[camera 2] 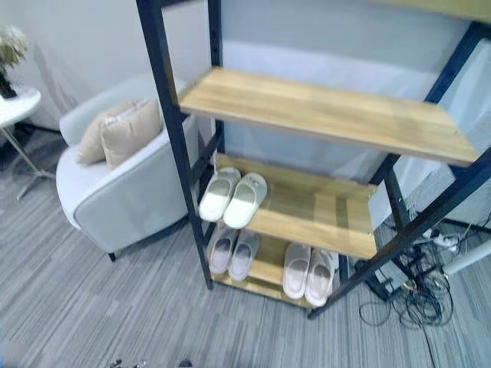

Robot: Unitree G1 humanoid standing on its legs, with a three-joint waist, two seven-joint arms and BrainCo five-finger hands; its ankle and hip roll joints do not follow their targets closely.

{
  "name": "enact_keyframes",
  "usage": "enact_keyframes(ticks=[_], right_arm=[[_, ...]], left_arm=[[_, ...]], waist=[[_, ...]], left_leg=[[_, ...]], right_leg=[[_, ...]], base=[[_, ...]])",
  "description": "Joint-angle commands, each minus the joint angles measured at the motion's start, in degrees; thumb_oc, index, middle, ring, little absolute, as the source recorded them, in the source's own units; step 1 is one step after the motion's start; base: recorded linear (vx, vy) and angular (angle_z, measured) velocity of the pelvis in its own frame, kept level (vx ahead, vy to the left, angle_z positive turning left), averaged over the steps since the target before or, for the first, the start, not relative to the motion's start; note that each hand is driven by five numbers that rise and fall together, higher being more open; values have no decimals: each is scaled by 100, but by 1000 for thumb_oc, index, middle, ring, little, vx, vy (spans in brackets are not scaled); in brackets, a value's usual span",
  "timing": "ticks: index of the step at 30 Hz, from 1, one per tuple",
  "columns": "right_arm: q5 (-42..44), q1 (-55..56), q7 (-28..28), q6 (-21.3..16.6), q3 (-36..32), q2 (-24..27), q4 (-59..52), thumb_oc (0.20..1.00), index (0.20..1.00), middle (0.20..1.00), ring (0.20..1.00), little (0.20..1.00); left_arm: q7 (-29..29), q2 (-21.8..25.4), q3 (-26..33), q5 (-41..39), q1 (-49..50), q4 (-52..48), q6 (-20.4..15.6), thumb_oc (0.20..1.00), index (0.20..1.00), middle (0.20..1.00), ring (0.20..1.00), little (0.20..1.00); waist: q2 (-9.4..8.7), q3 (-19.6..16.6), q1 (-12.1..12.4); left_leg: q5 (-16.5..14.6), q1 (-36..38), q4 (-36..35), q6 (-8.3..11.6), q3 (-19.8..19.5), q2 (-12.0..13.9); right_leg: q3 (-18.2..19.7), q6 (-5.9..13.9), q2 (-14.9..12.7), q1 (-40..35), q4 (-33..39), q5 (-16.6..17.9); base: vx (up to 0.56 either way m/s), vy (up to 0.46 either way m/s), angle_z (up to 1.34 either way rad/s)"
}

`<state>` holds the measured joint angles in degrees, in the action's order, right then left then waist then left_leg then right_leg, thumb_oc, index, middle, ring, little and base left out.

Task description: Arrange the slippers neatly on the shoe rack.

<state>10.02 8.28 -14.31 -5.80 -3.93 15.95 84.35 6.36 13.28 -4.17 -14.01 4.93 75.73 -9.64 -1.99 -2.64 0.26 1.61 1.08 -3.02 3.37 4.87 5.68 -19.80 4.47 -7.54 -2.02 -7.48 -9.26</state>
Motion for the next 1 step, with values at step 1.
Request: enact_keyframes(ticks=[1], right_arm=[[90, -303, 195, 158, 29, 71, -229, 1000, 1000, 1000, 1000, 1000]], left_arm=[[-43, -107, 89, 135, -321, 20, -44, 1000, 1000, 1000, 1000, 1000]], waist=[[-30, 255, -19]], left_leg=[[386, -297, -82, 227, -37, 129]], right_leg=[[147, 494, -198, 157, 213, 604]], base=[[14, -8, -11]])
